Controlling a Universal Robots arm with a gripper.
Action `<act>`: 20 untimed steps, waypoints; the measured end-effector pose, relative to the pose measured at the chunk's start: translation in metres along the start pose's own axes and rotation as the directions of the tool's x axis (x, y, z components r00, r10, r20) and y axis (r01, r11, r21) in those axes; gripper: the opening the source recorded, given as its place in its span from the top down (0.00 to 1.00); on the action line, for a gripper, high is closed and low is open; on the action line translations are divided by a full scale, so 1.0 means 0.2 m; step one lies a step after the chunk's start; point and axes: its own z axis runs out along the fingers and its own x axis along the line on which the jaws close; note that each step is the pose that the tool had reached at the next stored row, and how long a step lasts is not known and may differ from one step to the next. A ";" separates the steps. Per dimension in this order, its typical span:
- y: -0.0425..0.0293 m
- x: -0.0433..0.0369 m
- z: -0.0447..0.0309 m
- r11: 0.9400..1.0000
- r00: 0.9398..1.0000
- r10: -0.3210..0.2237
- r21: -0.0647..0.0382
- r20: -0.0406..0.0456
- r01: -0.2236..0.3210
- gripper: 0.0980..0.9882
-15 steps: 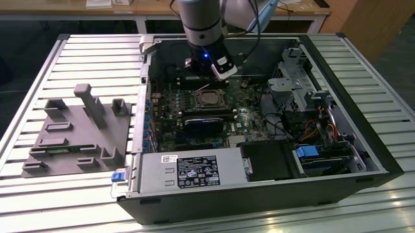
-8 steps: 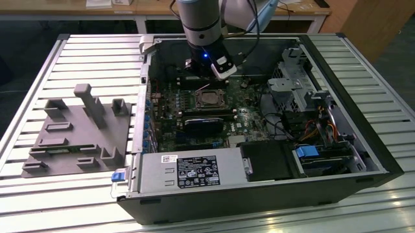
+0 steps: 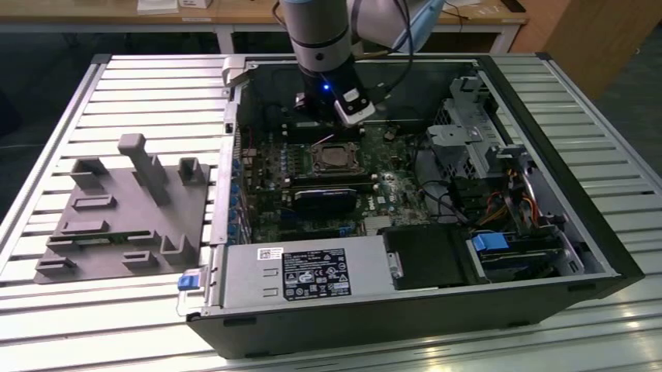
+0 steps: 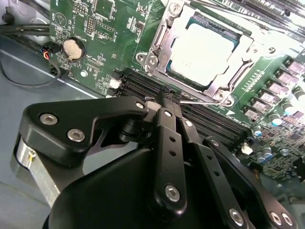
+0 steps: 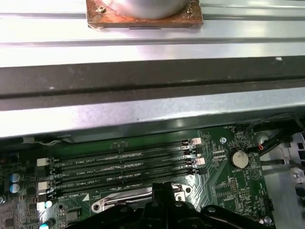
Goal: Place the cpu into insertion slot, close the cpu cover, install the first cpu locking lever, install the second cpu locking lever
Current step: 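Install the first cpu locking lever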
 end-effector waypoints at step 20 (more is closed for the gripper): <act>0.053 0.031 0.037 0.998 0.999 0.022 0.057 0.035 -0.024 1.00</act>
